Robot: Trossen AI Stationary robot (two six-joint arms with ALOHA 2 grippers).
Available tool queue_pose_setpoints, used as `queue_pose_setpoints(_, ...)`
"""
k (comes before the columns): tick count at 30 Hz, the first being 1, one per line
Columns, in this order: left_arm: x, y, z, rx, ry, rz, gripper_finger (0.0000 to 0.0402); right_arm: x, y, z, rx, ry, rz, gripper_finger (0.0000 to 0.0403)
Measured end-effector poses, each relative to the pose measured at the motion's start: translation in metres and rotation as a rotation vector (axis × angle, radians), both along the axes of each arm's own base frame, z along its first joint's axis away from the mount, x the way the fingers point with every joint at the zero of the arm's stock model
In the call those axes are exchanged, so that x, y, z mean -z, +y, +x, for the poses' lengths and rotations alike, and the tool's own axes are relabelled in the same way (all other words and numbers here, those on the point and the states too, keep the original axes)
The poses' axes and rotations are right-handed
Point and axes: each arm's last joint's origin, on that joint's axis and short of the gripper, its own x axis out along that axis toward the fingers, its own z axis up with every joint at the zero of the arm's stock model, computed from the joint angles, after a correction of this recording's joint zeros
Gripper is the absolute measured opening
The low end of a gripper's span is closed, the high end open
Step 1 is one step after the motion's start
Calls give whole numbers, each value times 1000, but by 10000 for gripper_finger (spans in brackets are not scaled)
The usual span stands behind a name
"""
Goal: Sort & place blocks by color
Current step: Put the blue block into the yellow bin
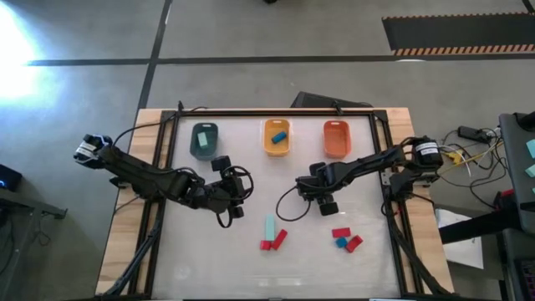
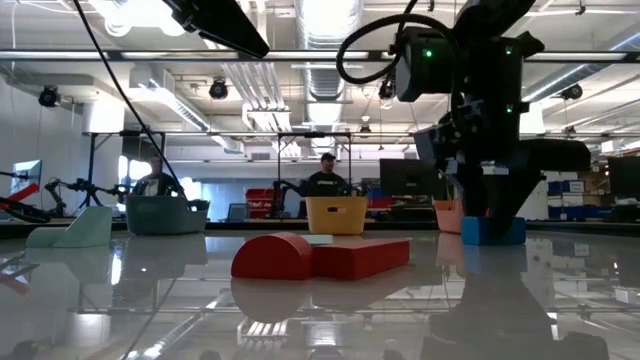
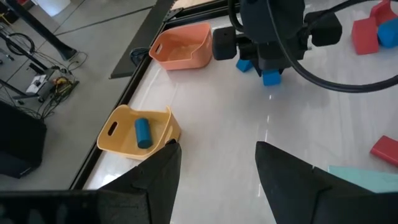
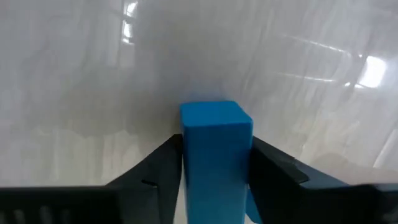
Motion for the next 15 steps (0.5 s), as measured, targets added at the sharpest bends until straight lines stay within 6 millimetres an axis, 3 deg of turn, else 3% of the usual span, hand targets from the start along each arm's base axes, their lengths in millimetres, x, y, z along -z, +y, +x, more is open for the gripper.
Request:
queue_pose_setpoints(2, 0, 0, 0, 0, 0, 0, 191, -2, 0, 0, 3, -11, 3, 121)
queue_pose_setpoints(9, 0, 0, 1, 0, -20, -7, 191, -23, 1, 1, 3, -110, 33, 120)
queue_pose_setpoints(12, -1, 0, 1, 0, -22, -6, 191, -38, -8, 10, -20, -294, 25, 120)
queue_pose_setpoints(15, -2, -1, 2, 9, -30, 7, 191, -51, -34, 22, 25, -545, -10, 120)
